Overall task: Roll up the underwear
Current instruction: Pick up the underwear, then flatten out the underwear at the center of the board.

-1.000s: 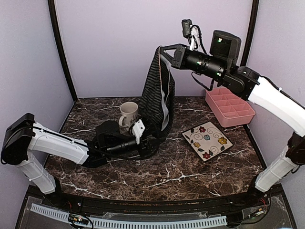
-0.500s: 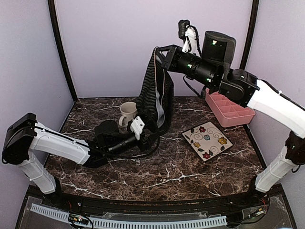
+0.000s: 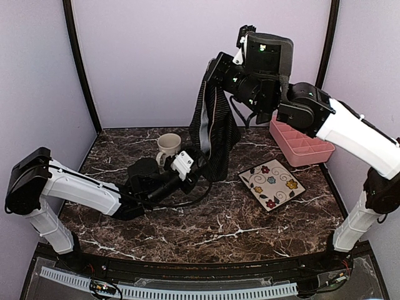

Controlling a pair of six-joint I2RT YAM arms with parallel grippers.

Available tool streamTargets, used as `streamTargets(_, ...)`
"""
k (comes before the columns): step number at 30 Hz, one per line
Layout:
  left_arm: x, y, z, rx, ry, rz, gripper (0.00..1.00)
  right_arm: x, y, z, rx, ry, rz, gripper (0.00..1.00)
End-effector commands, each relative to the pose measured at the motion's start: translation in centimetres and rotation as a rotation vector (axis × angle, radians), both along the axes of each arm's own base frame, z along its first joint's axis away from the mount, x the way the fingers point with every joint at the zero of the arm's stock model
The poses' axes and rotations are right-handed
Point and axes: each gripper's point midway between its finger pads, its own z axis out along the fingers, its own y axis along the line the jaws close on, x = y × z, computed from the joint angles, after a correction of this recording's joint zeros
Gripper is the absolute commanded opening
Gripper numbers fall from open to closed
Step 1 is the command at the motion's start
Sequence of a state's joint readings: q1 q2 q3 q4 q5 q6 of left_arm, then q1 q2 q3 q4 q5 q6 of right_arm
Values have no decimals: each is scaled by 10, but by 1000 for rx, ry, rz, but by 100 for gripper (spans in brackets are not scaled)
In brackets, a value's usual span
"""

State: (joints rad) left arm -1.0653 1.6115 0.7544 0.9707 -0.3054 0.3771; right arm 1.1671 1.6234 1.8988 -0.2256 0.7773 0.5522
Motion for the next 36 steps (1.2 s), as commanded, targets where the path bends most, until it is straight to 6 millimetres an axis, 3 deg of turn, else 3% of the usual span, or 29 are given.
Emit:
streamTargets(1, 2, 1, 30, -60, -51, 26, 37, 1, -19, 9, 62, -3, -100, 0)
streamTargets(3, 0, -2, 30, -55, -49, 8, 18, 1, -22, 8, 68, -3, -113, 0)
streamTargets(5, 1, 2, 32, -71, -37, 20, 9, 2, -24, 3, 66, -3, -134, 0)
streamTargets(7, 1, 11, 34, -79, -22, 43, 2, 0, -43, 12, 94, -11, -184, 0)
streamTargets(12, -8, 40, 25, -11, 33, 86, 0, -2, -92, 2, 96, -8, -375, 0)
streamTargets(16, -19, 74, -2, 115, 158, 95, 0, -7, -151, -18, 108, 5, -554, 0)
streamTargets(19, -26, 106, -18, 174, 264, 117, 0, -7, -173, -40, 100, 34, -576, 0)
streamTargets(21, -30, 126, -14, 152, 311, 118, 0, -2, -181, -58, 117, 82, -573, 0)
streamTargets(24, -34, 139, -10, 140, 366, 92, 0, 10, -175, -85, 144, 173, -511, 0)
streamTargets(27, -40, 129, -13, 160, 416, 10, 0, 23, -155, -101, 165, 220, -426, 0)
streamTargets(30, -43, 114, -33, 203, 526, -67, 0, 38, -129, -106, 176, 244, -330, 0)
streamTargets(32, -34, 114, -44, 242, 577, -24, 0, 48, -115, -102, 173, 243, -281, 0)
streamTargets(34, -25, 118, -43, 250, 575, 16, 0, 58, -108, -104, 159, 248, -271, 0)
streamTargets(36, -16, 129, -27, 225, 520, 58, 0, 70, -105, -107, 162, 262, -256, 0)
